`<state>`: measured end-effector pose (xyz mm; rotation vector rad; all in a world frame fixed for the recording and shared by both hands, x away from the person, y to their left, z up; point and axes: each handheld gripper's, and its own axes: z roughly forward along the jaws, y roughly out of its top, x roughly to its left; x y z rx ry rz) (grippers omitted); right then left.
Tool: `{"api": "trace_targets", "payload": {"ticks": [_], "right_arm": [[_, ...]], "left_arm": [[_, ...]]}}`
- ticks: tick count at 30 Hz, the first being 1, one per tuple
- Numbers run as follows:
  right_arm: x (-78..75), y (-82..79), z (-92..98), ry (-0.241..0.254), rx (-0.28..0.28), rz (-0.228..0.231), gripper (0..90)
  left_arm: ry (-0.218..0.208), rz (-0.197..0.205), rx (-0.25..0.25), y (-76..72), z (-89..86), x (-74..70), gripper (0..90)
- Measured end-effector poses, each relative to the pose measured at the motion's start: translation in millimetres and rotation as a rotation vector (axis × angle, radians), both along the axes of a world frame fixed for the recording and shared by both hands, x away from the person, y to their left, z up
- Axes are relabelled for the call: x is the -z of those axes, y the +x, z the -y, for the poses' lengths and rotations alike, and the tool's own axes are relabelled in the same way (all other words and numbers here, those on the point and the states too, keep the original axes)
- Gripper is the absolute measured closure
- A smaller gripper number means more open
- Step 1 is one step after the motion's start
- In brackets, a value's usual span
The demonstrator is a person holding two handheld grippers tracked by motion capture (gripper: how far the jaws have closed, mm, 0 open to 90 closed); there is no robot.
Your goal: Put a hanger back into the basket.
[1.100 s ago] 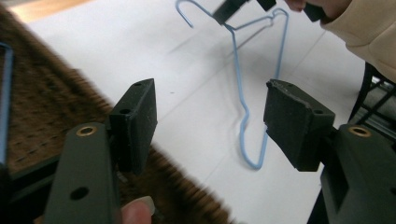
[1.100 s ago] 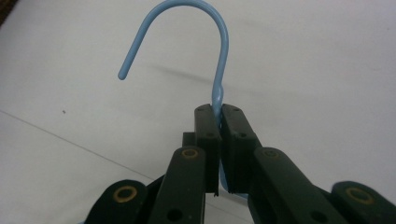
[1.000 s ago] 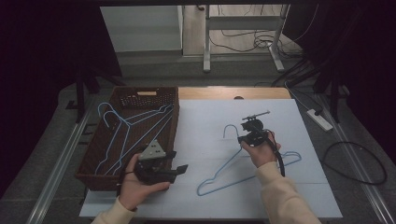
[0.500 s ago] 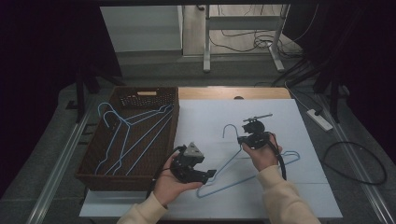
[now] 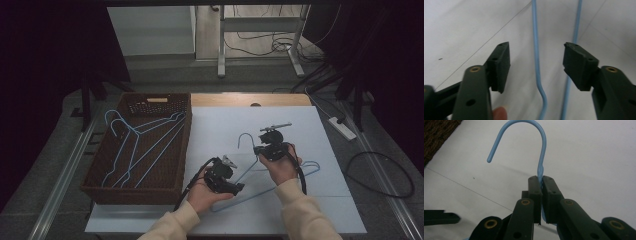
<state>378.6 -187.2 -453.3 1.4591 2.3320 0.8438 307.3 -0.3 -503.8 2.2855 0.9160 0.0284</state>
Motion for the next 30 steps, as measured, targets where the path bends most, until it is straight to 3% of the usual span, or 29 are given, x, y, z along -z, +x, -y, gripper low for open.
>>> {"api": "trace_targets", "payload": {"ticks": [1,3,4,6,7,9,11,15,23,30], "right_arm": [[0.0,0.0,0.0,0.000,0.000,0.000,86.0],[-0.6,-1.1,0.0,0.003,0.001,0.004,86.0],[-0.6,-1.1,0.0,0.003,0.001,0.004,86.0],[-1.0,-1.7,0.5,0.005,0.000,0.005,86.0],[-1.9,-2.8,1.2,0.010,-0.001,0.009,85.9],[-3.1,-4.5,1.9,0.014,-0.002,0.015,85.9],[-4.0,-5.5,2.8,0.019,-0.005,0.020,85.8],[-12.3,-12.7,12.8,0.091,-0.023,0.058,84.7],[-30.3,-49.7,44.8,0.283,-0.123,0.193,50.9],[-30.7,-79.6,76.3,0.324,-0.204,0.321,35.4]], "left_arm": [[0.000,-0.005,0.003,0.9,0.9,1.3,43.4],[-0.005,-0.014,0.012,3.1,2.7,4.6,55.9],[-0.007,-0.019,0.013,3.6,3.0,5.4,55.9],[-0.019,-0.027,0.022,3.7,3.6,6.3,67.8],[-0.026,-0.026,0.029,3.2,3.4,5.8,79.8],[-0.038,-0.031,0.020,3.5,1.7,3.9,85.4],[-0.044,-0.035,0.014,3.6,0.7,3.0,85.9],[-0.093,-0.031,-0.003,0.8,-5.4,-7.2,86.9],[-0.197,-0.019,-0.035,-6.5,-22.3,-38.9,87.1],[-0.252,0.012,-0.046,-14.1,-38.6,-74.3,87.0]]}}
